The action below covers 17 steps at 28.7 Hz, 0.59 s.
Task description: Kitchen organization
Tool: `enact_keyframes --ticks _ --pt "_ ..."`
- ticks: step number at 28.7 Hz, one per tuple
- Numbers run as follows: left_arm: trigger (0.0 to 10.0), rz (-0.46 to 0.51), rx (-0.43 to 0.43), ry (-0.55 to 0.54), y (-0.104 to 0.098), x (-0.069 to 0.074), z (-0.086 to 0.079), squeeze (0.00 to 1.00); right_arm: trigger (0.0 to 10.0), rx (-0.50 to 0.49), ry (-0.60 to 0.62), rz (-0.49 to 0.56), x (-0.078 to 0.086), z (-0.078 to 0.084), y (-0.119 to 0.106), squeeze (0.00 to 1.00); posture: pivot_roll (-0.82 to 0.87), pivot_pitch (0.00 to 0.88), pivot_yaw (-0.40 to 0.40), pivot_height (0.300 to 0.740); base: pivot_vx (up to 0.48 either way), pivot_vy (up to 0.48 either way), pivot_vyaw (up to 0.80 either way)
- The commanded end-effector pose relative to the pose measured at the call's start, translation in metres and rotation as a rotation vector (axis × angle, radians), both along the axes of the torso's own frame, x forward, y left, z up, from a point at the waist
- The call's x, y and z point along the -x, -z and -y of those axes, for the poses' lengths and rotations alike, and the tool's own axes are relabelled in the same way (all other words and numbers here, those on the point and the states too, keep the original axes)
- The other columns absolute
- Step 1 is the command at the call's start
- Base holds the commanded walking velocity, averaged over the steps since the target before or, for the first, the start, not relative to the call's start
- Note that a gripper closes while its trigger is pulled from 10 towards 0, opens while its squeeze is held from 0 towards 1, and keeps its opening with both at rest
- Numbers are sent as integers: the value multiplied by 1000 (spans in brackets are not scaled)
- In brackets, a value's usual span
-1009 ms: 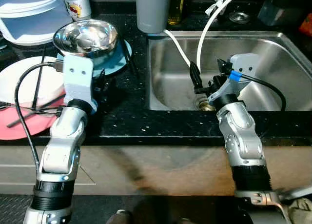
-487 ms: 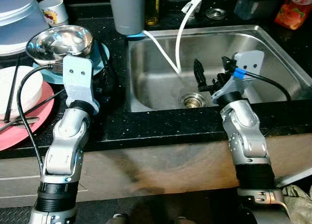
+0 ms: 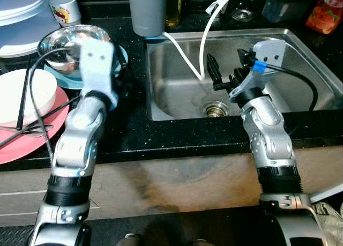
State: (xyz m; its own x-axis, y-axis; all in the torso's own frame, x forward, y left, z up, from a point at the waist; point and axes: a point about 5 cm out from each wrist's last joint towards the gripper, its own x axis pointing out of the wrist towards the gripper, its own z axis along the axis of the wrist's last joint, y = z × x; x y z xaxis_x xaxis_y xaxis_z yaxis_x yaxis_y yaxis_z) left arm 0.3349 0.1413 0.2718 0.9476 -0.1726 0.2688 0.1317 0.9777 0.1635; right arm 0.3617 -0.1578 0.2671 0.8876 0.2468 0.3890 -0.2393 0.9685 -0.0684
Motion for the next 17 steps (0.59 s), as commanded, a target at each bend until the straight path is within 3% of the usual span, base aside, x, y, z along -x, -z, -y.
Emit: enact_keyframes --ticks 1,6,10,11,12,13,17 --pt "10000 -27 -10 29 3 -1 6 1000 10000 18 -7 -7 -2 0 1 0 1 167 4 740 0 0 0" --pt "10000 -57 -63 8 8 -1 7 1000 10000 37 -9 -16 -7 1 0 0 6 171 3 740 0 0 0" --pt "10000 -77 -85 -74 9 -1 0 1000 10000 52 -33 -24 -10 1 0 0 7 172 3 740 0 0 0" --pt "10000 -82 -88 -94 9 -1 -2 804 10000 54 -39 -25 -10 1 0 0 8 173 2 740 0 0 0" --pt "10000 -83 -94 -120 9 -1 -4 290 10000 54 -45 -27 -11 1 0 0 8 173 2 740 0 0 0" --pt "10000 -81 -101 -179 7 -1 -10 0 10000 53 -54 -32 -12 2 1 0 8 173 2 740 0 0 0" --pt "10000 -93 -93 -192 8 0 -13 0 10000 49 -63 -37 -13 2 2 0 12 171 0 740 0 0 0"
